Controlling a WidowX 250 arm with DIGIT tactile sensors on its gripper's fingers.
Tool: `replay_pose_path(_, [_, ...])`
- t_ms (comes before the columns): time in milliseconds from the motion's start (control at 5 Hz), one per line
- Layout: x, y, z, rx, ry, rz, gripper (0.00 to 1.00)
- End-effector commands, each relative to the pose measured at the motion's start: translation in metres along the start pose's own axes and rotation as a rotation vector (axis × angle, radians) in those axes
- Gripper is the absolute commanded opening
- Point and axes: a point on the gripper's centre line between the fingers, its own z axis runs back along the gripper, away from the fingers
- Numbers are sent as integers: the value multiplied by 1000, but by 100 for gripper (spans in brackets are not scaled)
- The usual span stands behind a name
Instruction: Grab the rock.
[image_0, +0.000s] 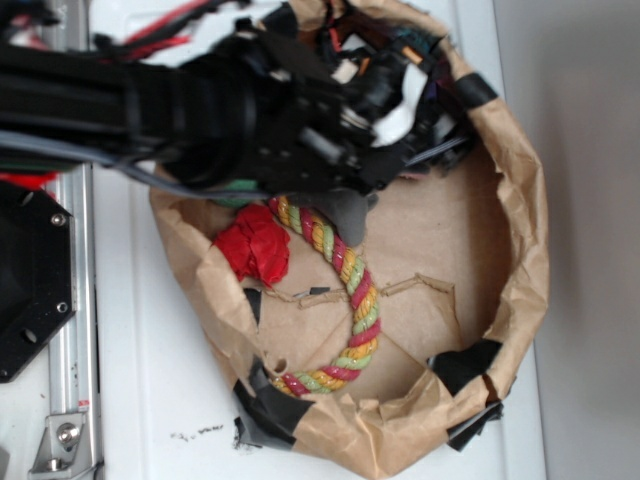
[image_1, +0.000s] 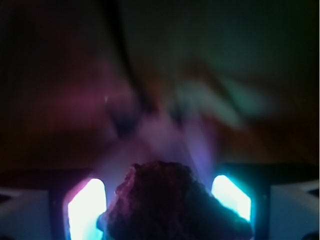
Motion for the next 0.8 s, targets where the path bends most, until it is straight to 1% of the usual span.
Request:
replay_pose_path(0, [20,11,112,-249,338,-410,0])
replay_pose_path(200, [27,-3,146,-321,424,-581,0])
replay_pose_path(400, [29,-13,152,-286,397,-633,0])
replay_pose_path(600, [35,-22,159,-348,306,-619,0])
